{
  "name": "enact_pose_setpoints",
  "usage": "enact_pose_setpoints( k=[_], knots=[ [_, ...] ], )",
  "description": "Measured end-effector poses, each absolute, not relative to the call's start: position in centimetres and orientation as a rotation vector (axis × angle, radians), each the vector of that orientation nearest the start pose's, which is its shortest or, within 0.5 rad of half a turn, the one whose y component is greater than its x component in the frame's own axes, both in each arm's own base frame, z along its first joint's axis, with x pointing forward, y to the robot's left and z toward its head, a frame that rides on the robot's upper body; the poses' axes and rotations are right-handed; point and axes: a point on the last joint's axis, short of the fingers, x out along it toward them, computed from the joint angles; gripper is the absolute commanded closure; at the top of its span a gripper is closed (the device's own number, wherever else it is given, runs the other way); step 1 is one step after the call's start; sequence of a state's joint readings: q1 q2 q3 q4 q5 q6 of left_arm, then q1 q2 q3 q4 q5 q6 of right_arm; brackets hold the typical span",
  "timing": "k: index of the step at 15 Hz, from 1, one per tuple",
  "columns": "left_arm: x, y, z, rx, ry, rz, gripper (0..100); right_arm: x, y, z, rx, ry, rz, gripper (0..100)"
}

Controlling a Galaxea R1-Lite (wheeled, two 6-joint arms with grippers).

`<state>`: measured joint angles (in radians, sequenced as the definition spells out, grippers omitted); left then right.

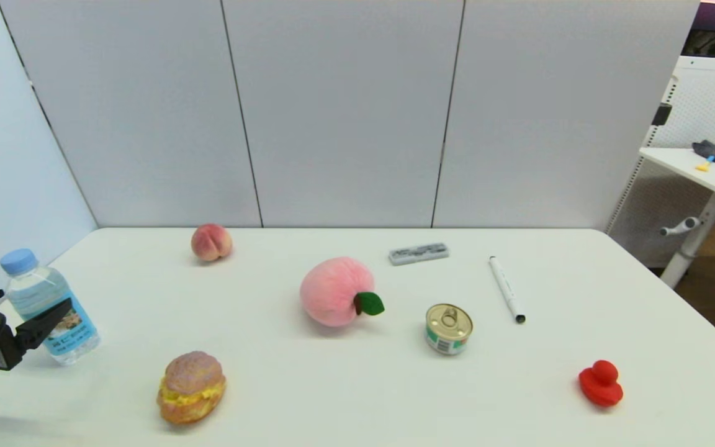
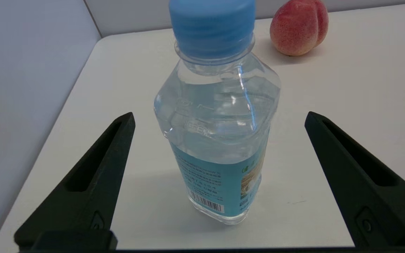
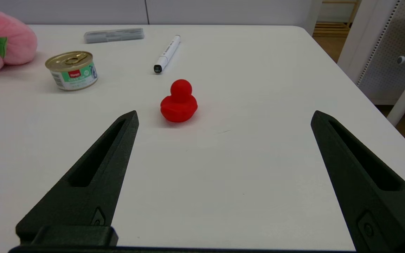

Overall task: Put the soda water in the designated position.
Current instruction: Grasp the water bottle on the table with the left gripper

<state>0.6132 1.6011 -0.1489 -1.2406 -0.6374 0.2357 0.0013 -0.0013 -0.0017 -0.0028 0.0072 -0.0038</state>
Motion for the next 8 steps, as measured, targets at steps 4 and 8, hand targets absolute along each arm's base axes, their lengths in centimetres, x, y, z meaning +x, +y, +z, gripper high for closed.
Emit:
enact_pose_setpoints(
  k=[4,8],
  knots=[
    [17.28,10.30,11.26,0.105,0.165,-0.052,0,-2.30,0.01,7.62,-0.004,-0.006,0.008,0],
    [17.59,9.93,11.40,0.037,0.144,-0.071,0,-2.30,0.01,7.62,-0.004,-0.006,0.008,0]
  ],
)
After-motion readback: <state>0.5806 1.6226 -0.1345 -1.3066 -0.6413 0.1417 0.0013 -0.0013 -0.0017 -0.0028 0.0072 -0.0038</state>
